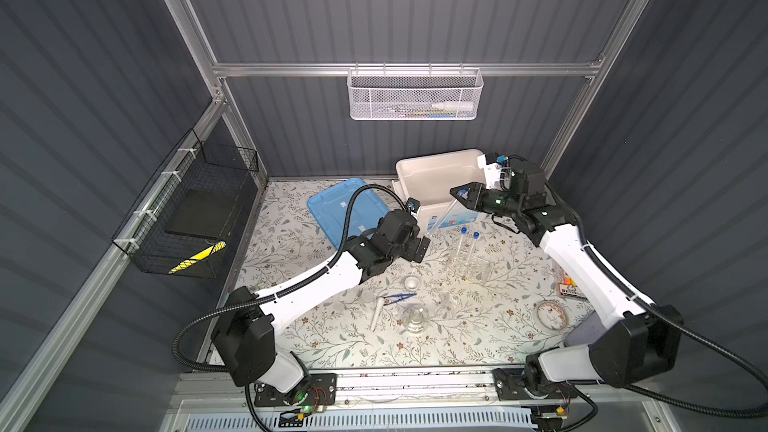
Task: Organize the chemistry lab equipment
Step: 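Open the left gripper while right gripper pulls the tube back toward its side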
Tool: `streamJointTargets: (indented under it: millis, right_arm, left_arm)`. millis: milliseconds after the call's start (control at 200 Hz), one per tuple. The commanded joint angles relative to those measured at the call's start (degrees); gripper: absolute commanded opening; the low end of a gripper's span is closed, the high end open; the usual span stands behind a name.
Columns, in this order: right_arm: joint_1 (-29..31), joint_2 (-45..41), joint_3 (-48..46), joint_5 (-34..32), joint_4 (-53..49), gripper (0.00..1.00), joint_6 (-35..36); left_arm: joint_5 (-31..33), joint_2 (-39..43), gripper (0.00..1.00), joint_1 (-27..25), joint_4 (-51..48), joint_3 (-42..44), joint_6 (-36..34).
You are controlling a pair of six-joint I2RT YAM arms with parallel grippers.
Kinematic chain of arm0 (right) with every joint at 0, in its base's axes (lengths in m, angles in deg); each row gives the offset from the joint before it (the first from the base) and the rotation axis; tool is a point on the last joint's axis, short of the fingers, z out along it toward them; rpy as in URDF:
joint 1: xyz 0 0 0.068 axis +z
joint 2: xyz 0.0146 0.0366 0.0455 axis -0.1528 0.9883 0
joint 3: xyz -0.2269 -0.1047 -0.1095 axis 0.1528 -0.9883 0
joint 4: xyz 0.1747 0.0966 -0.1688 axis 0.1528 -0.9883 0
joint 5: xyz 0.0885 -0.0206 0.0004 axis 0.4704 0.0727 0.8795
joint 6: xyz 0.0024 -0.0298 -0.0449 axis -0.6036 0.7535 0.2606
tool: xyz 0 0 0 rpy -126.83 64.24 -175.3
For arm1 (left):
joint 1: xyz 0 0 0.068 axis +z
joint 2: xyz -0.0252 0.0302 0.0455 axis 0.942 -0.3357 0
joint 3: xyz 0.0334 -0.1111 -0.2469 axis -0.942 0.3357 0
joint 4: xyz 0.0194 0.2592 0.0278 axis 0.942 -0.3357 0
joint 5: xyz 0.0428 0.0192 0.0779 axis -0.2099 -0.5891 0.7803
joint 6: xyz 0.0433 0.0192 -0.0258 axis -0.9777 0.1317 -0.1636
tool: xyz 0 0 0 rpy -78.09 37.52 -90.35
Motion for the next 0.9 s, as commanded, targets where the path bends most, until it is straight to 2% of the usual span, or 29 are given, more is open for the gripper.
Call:
streamJointTargets:
  millis: [0,75,265,500,655,865,895]
  right_arm:
    - [0.2,-5.9,-0.2,-7.4,-3.4,0.19,4.3]
    - [0.2,-9.2,-0.2,-9.7,-5.2,0.19,6.0]
    - [0.2,-18.0,-0.6,-22.7,-14.8,0.19,11.2]
    - [0.2,-26.5,-8.6,-35.4,-20.8,0.19,13.1]
    - [0.3,-28.4,-16.5,-36.5,-16.8,0.19,13.2]
    - [0.4,-28.3,-26.8,-34.5,-3.4,0.18,15.5]
    - [0.4,-27.9,-27.7,-34.7,-2.2,0.21,15.7]
  left_arm:
    - [4.2,2.5,1.00,1.5,1.6,2.2,1.9]
    - [3.8,2.9,1.00,2.7,1.5,2.9,2.7]
    - [3.6,2.6,1.00,4.6,0.4,4.0,4.2]
    - [2.9,1.4,1.00,5.2,0.8,4.0,4.5]
    - [2.6,0.4,1.00,5.2,0.7,3.8,4.8]
    - [2.1,-0.4,1.00,5.2,0.8,3.9,4.8]
    - [2.1,-0.5,1.00,5.2,0.8,3.9,4.9]
